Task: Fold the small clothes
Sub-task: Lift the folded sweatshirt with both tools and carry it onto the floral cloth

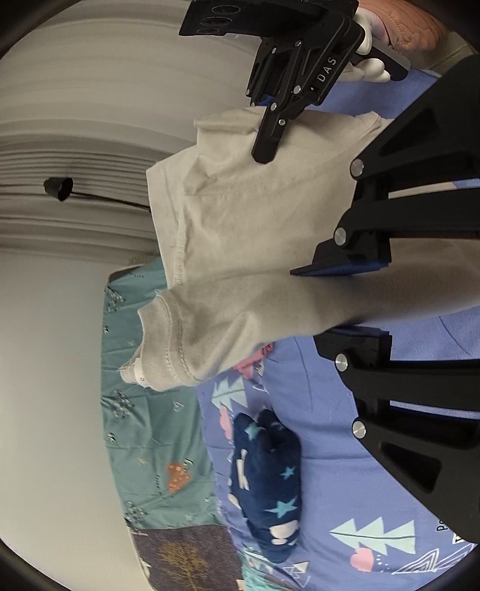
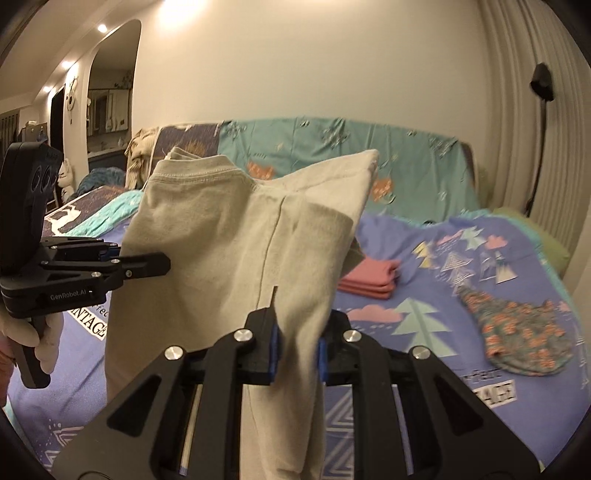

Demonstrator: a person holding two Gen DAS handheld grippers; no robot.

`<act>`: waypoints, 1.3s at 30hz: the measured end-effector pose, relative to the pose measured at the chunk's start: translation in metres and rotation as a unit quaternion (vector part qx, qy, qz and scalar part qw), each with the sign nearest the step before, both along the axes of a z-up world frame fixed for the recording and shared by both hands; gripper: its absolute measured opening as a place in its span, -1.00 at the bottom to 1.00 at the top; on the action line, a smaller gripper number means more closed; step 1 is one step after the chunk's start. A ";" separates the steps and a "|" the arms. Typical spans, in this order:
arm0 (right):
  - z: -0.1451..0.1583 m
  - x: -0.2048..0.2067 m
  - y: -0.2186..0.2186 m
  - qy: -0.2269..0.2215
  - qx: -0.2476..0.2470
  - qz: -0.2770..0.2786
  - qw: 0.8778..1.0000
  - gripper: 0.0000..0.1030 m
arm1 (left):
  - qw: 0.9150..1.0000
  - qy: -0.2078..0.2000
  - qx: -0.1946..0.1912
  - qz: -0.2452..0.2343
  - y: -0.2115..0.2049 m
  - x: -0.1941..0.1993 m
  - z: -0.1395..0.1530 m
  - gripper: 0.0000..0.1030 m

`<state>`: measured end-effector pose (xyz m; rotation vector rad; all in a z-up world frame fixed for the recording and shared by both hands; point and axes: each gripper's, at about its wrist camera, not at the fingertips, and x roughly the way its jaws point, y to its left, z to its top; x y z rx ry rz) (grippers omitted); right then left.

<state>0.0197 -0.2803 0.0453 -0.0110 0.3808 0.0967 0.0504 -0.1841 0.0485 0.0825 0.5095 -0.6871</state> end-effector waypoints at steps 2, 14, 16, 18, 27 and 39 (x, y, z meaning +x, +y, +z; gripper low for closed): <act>0.005 -0.012 -0.012 -0.008 0.001 -0.013 1.000 -0.70 | 1.000 -0.007 0.001 -0.010 -0.008 -0.006 0.006 -0.57; 0.029 -0.073 -0.107 -0.038 0.015 -0.116 0.992 -0.70 | 0.992 -0.047 0.009 -0.113 -0.107 -0.026 0.045 -0.57; 0.033 -0.079 -0.123 -0.042 0.018 -0.135 0.990 -0.70 | 0.990 -0.051 0.012 -0.132 -0.126 -0.026 0.050 -0.57; 0.037 -0.085 -0.143 -0.045 0.018 -0.156 0.986 -0.70 | 0.987 -0.049 0.011 -0.153 -0.145 -0.025 0.053 -0.57; 0.044 -0.088 -0.219 -0.048 0.012 -0.229 0.972 -0.71 | 0.977 -0.029 0.001 -0.211 -0.227 0.004 0.060 -0.57; 0.049 -0.056 -0.298 -0.064 0.020 -0.286 0.956 -0.71 | 0.971 -0.049 0.018 -0.234 -0.312 0.045 0.065 -0.57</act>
